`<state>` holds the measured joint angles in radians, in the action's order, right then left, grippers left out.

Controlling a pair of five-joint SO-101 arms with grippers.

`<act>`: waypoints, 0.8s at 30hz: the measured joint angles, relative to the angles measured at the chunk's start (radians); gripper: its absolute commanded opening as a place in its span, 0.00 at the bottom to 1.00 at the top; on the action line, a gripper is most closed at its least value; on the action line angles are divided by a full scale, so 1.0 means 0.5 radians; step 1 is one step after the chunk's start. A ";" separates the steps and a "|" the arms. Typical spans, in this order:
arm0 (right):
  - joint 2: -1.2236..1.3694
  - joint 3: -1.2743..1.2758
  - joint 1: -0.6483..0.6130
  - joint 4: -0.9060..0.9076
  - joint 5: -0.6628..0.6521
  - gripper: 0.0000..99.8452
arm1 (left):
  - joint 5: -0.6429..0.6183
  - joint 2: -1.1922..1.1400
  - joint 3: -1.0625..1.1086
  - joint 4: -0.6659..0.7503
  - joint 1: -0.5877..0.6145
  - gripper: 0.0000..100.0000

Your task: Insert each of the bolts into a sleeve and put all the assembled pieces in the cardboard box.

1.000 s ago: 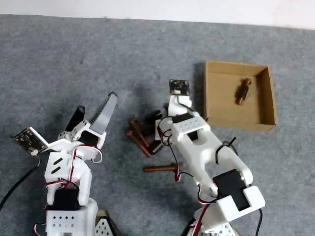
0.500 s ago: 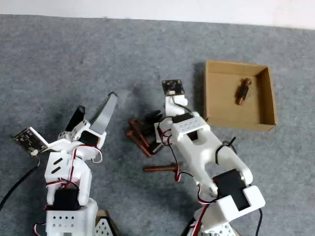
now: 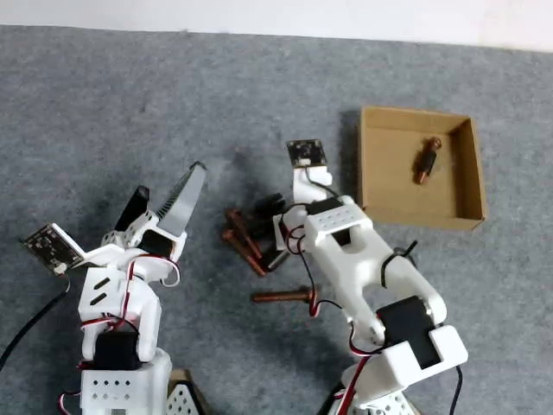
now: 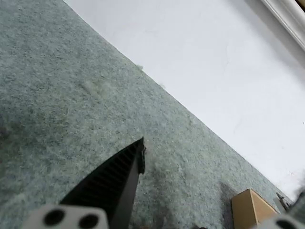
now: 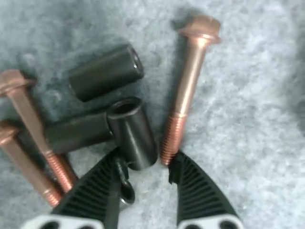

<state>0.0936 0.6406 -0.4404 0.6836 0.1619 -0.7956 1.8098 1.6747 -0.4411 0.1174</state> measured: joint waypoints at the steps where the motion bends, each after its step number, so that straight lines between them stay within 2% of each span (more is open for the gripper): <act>1: 0.000 0.000 0.000 0.000 0.000 0.00 | 0.000 0.000 0.000 0.000 0.000 0.48; 8: -0.006 0.000 0.009 0.000 -0.003 0.00 | 0.000 0.000 0.000 0.000 0.000 0.48; 17: -0.393 0.147 0.037 0.000 -0.003 0.00 | 0.000 0.000 0.000 0.000 0.000 0.48; 24: -0.463 0.172 0.037 0.000 -0.003 0.01 | 0.000 0.000 0.000 0.000 0.000 0.48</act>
<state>-0.1381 0.7265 -0.4219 0.6836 0.1603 -0.7956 1.8098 1.6747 -0.4411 0.1174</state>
